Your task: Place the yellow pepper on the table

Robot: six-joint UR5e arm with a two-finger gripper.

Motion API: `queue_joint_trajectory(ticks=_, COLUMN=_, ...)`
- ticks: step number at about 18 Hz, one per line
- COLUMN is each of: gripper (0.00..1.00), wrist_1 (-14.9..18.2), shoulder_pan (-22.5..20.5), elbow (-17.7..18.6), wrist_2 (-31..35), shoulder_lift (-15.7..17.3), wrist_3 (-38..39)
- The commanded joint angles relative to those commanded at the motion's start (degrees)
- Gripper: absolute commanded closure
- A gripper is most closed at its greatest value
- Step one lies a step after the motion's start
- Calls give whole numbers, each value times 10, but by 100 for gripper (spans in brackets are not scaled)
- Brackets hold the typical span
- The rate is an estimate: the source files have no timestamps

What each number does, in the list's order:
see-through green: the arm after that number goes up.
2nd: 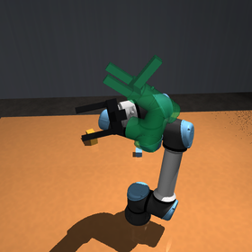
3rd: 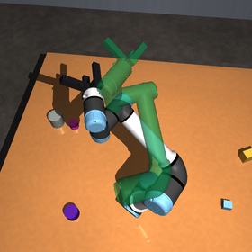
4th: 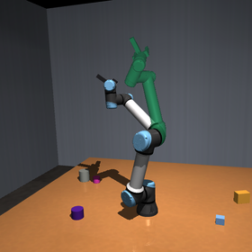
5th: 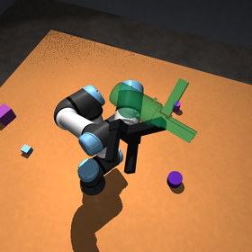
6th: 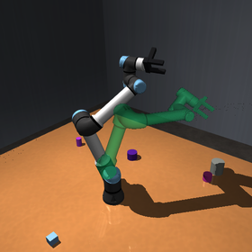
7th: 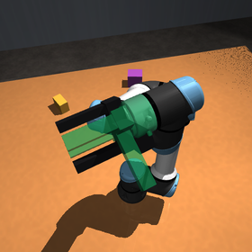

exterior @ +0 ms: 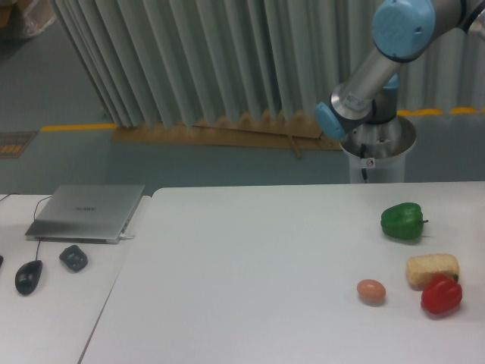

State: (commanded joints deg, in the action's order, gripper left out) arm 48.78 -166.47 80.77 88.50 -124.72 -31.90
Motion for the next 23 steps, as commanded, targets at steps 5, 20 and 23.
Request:
queue_joint_trajectory(ticks=5, gripper=29, wrist_1=0, shoulder_pan=1, elbow=4, wrist_2=0, shoulder_lift=2, wrist_3=0)
queue_joint_trajectory(ticks=20, gripper=43, wrist_1=10, shoulder_pan=4, elbow=47, wrist_2=-45, shoulder_lift=75, wrist_3=-9)
queue_joint_trajectory(ticks=23, gripper=43, wrist_1=27, shoulder_pan=19, elbow=53, wrist_2=-43, shoulder_lift=87, wrist_3=-8)
